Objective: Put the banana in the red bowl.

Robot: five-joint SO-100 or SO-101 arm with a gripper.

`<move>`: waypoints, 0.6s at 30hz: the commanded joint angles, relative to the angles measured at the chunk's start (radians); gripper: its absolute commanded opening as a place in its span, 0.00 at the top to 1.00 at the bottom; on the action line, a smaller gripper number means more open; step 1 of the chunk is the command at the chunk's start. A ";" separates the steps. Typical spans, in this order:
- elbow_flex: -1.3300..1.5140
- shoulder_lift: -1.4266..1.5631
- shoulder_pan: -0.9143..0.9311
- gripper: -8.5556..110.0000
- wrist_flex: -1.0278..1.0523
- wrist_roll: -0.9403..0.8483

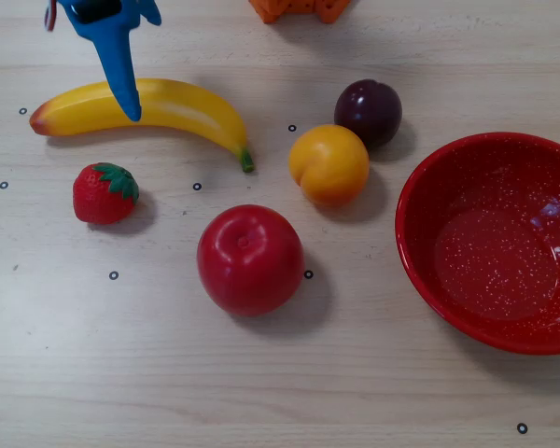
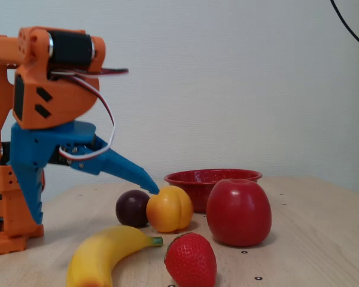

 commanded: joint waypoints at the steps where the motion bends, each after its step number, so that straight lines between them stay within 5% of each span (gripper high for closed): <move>1: -0.035 0.034 -0.018 0.34 0.014 0.009; 18: -0.123 -0.176 0.012 0.31 -0.031 -0.025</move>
